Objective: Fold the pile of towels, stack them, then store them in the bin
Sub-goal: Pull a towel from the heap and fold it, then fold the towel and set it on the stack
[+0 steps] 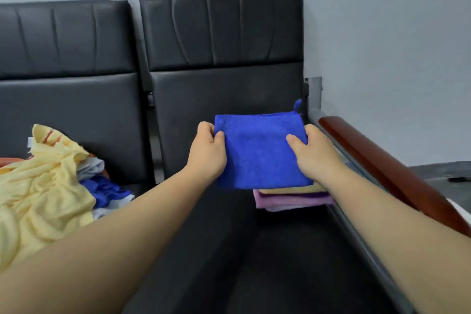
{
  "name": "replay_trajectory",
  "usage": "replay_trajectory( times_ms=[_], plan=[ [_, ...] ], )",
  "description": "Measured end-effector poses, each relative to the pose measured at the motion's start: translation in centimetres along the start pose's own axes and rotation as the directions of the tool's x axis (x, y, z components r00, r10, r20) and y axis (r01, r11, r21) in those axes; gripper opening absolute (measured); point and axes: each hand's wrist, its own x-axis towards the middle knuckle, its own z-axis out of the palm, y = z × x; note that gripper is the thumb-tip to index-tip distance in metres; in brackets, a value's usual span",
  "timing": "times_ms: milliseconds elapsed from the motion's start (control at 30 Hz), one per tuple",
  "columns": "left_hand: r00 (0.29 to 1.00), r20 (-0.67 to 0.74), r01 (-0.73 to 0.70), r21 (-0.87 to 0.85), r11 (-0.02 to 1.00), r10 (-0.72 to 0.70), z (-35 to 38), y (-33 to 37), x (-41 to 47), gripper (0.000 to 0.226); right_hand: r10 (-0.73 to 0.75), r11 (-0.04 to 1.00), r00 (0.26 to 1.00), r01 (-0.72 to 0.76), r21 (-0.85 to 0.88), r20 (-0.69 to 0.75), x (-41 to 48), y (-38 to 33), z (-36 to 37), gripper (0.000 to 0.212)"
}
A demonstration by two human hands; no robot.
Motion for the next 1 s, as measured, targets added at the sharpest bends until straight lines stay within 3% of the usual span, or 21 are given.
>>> replay_trajectory(
  times_ms=[133, 267, 400, 500, 600, 767, 867, 1000],
  plan=[
    [1.0, 0.008, 0.015, -0.048, 0.999, -0.015, 5.8, 1.9, 5.7, 0.012, 0.022, 0.999, 0.998, -0.023, -0.027, -0.054, 6.7, 1.1, -2.2, 0.027],
    [0.99, 0.036, 0.139, -0.003, 0.99, -0.138, 11.1, 0.7, 9.8, 0.01, 0.119, 0.991, 0.992, -0.122, -0.063, -0.046, 11.9, 4.1, -1.7, 0.033],
    [0.93, 0.058, 0.358, 0.067, 0.931, -0.362, 13.5, -1.9, 11.0, 0.046, 0.268, 0.954, 0.961, -0.255, -0.16, 0.065, 13.2, 5.8, -1.1, 0.052],
    [0.913, 0.089, 0.398, 0.028, 0.917, -0.399, 12.7, -3.1, 10.2, 0.05, 0.278, 0.945, 0.956, -0.255, -0.202, 0.094, 11.7, 5.1, -1.3, 0.071],
    [0.925, 0.089, 0.37, 0.021, 0.929, -0.371, 9.5, -3.7, 8.0, 0.04, 0.172, 0.936, 0.982, -0.137, -0.324, 0.082, 8.7, 4.1, -0.8, 0.071],
    [0.939, 0.062, 0.313, 0.263, 0.913, -0.339, -0.7, -6.9, 3.4, 0.046, -0.059, 0.817, 0.99, 0.121, -0.564, 0.126, 1.6, 0.6, 2.6, 0.052],
    [0.947, 0.03, 0.278, 0.423, 0.862, -0.32, -8.0, -8.4, 0.9, 0.05, -0.09, 0.809, 0.965, 0.215, -0.547, 0.247, -1.9, -2.7, 6.0, 0.048],
    [0.948, -0.022, 0.275, 0.556, 0.785, -0.317, -19.6, -10.7, -2.6, 0.041, -0.117, 0.851, 0.86, 0.345, -0.395, 0.497, -6.6, -9.0, 13.0, 0.057]
  ],
)
